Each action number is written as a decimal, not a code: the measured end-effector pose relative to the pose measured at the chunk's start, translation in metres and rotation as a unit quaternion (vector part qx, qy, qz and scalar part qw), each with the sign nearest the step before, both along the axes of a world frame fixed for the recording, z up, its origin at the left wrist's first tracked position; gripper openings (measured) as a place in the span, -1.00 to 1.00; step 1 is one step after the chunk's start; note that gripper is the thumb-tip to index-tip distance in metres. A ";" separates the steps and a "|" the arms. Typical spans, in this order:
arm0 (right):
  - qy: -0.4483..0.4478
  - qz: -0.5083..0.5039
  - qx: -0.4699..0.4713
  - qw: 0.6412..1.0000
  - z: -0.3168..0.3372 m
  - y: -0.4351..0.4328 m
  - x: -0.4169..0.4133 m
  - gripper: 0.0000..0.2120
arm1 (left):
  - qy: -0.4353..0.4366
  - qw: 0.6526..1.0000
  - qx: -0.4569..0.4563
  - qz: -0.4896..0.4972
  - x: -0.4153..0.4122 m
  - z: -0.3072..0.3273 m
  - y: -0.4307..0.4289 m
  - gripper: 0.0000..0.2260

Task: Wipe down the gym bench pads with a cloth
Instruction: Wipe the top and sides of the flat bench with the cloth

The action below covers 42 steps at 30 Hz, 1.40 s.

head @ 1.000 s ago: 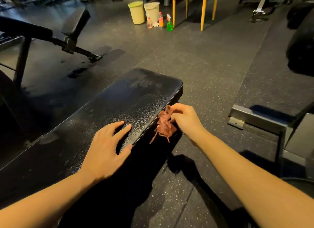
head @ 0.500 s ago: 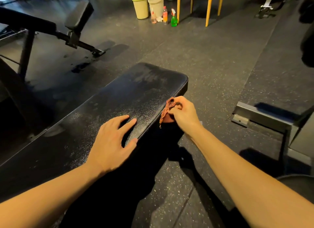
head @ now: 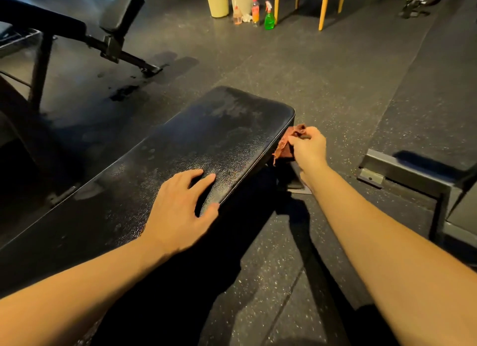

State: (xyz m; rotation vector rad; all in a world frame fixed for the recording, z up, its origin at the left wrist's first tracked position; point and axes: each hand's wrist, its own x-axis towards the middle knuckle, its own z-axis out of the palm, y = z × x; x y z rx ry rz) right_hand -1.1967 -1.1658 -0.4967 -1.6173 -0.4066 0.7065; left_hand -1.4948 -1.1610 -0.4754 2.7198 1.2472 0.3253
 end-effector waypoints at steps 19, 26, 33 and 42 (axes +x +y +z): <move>-0.158 -0.071 -0.144 0.974 0.006 0.064 0.047 -0.84 | -0.030 0.993 -0.007 -0.116 0.126 -0.008 0.111 -0.40; -0.116 -0.028 -0.079 0.990 0.001 0.024 0.021 -0.75 | -0.005 0.992 -0.037 -0.121 0.129 -0.002 0.111 -0.41; -0.086 -0.104 -0.097 0.986 0.006 0.063 0.046 -0.72 | 0.008 0.992 -0.025 -0.120 0.130 -0.003 0.114 -0.40; 0.021 0.006 -0.131 0.991 0.012 0.004 -0.002 -0.57 | 0.037 0.992 -0.030 -0.119 0.132 0.002 0.114 -0.38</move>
